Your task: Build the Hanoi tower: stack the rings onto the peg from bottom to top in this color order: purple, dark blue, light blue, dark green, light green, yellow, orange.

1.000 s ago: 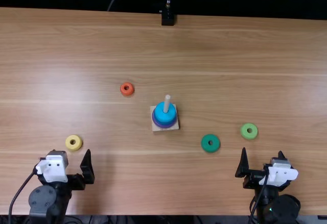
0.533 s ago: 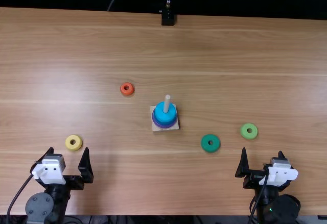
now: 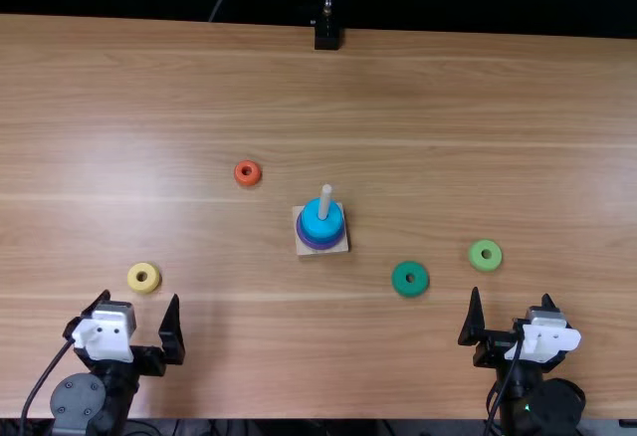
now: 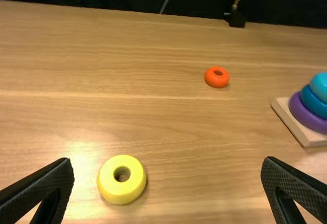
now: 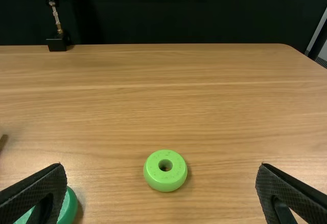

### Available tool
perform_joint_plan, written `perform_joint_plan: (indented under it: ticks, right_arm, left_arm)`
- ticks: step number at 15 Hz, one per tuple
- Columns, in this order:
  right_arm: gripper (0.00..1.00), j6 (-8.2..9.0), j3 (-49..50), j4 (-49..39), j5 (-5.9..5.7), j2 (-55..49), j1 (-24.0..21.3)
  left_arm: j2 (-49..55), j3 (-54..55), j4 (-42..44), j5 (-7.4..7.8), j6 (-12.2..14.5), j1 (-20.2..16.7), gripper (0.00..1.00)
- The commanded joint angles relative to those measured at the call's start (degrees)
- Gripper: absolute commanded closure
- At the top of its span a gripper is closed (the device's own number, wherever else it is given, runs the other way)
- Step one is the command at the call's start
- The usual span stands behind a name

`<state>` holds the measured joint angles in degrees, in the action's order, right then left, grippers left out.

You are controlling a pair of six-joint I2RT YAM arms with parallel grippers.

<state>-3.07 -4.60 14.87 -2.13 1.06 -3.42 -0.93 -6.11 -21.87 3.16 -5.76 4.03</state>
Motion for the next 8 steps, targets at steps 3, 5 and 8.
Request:
perform_joint_plan:
  ticks: [3, 5, 8]
  right_arm:
    - [0.00, 0.01, 3.8, 3.9, -0.08, -1.1, -0.7]
    - [0.00, 0.01, 3.8, 3.9, -0.08, -1.1, -0.7]
    - [0.00, 0.01, 3.8, 3.9, -0.08, -1.1, -0.7]
  left_arm:
    - [0.9, 6.1, -4.5, 1.80, 5.0, -0.3, 0.00]
    - [0.9, 6.1, -4.5, 1.69, 5.1, -0.3, 0.00]
    - [0.9, 6.1, -4.5, 1.69, 5.1, -0.3, 0.00]
